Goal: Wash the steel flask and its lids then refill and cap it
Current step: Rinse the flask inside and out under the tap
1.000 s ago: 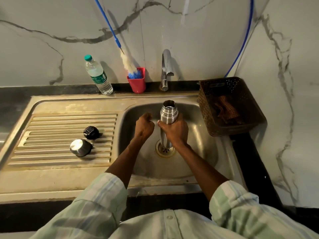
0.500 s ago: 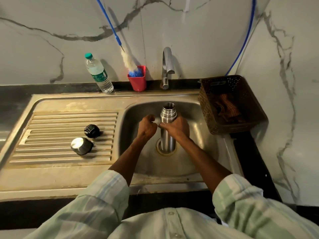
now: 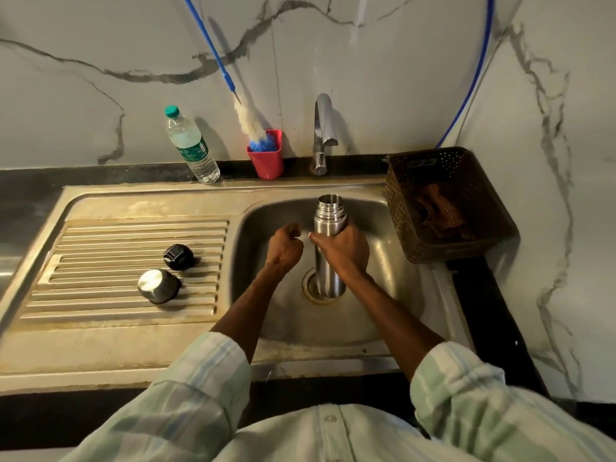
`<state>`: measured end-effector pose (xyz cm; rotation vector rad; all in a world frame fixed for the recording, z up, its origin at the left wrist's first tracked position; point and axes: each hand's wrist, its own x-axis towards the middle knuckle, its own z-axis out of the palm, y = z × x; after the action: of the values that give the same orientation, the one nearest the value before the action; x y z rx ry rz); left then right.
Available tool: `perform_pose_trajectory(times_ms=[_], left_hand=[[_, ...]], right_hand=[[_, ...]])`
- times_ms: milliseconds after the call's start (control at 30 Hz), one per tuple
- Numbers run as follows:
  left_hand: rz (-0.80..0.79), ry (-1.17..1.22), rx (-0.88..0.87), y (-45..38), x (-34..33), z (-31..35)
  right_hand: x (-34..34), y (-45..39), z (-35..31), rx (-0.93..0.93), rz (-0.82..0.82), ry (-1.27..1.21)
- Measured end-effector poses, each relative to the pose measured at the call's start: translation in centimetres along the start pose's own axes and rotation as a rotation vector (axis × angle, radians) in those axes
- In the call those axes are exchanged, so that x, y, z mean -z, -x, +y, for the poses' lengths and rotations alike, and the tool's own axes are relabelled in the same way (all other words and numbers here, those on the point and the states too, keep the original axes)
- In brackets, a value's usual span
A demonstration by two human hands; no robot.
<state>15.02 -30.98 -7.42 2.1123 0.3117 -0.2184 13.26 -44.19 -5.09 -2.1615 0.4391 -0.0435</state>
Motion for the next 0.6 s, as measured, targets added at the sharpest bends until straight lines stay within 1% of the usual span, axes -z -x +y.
perform_pose_trajectory(times_ms=[33,100,167,233,300,433,533,600], left_hand=[[0.008,0.007,-0.003,-0.1,0.1,0.0],[0.024,0.032,0.006,-0.1,0.2,-0.2],[-0.010,0.032,0.015,0.1,0.1,-0.4],[-0.047,0.041,0.012,-0.1,0.1,-0.5],[-0.038,0.072,0.015,-0.5,0.3,-0.6],[-0.045,0.095,0.047,-1.0,0.2,-0.8],[-0.051,0.096,0.033,-1.0,0.0,-1.0],[-0.049,0.095,0.016,-0.8,-0.2,-1.3]], right_hand=[[0.1,0.0,0.0,0.019,0.031,-0.047],[0.2,-0.2,-0.1,-0.002,0.004,-0.031],[0.6,-0.9,0.3,-0.130,-0.080,0.048],[1.1,-1.6,0.4,-0.228,-0.108,0.020],[1.4,-1.9,0.4,-0.276,-0.155,-0.048],[1.4,-2.1,0.9,-0.359,-0.357,-0.186],[1.4,-1.6,1.3,-0.430,-0.508,-0.193],[1.1,-1.3,1.6,-0.480,-0.565,-0.183]])
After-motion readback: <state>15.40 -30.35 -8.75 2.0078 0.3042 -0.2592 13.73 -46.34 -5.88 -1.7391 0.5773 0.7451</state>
